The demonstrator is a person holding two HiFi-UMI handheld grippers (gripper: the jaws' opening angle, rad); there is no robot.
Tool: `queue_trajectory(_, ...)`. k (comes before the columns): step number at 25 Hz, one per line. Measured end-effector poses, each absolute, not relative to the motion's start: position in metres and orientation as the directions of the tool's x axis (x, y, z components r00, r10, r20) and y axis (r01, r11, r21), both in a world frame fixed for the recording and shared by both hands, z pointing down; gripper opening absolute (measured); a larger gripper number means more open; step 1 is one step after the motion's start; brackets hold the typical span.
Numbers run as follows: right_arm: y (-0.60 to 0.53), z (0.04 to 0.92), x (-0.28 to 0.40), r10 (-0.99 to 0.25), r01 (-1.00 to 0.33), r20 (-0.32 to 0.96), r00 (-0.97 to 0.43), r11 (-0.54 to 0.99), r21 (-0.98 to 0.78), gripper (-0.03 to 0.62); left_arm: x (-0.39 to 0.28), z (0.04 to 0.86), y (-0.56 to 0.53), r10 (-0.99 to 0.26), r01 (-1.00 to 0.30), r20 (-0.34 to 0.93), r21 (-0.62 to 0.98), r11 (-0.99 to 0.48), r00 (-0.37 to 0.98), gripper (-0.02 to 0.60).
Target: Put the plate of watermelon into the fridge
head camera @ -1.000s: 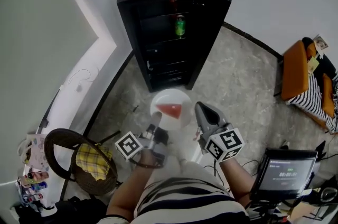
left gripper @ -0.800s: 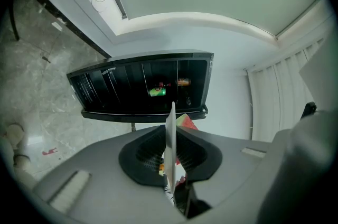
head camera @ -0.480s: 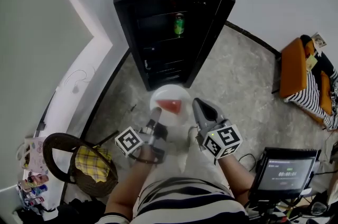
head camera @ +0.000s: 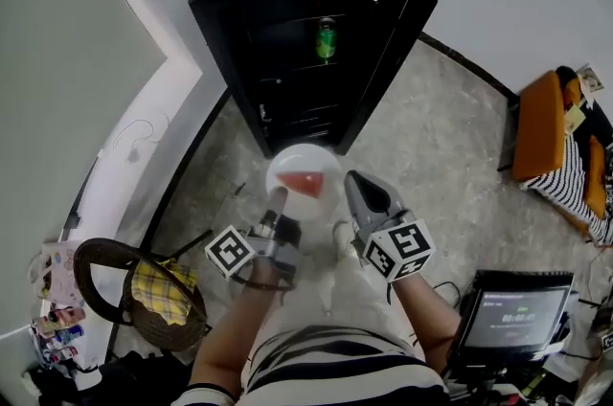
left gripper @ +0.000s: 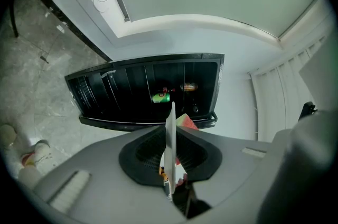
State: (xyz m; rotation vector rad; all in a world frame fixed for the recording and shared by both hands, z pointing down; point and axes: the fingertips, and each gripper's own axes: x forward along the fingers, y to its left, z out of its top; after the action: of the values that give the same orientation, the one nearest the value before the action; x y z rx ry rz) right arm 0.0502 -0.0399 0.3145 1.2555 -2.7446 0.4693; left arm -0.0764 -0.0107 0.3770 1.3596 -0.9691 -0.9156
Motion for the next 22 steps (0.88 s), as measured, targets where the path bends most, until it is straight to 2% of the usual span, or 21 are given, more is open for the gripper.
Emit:
queue_trajectory(17,-0.154,0.369,0.094,-0.646,-0.698,0.266,-0.715,0.679,-0.226,-0.003,-0.032,0.397,-0.12,-0.97,-0.083,0.038,0.996,0.018,0.239,0.04)
queue_trajectory(22,-0.157,0.371,0.09,-0.625,-0.676,0.264,-0.734,0.708,-0.204,-0.003,-0.03,0.401,-0.125,-0.978,-0.079,0.013,0.997,-0.003,0.208,0.04)
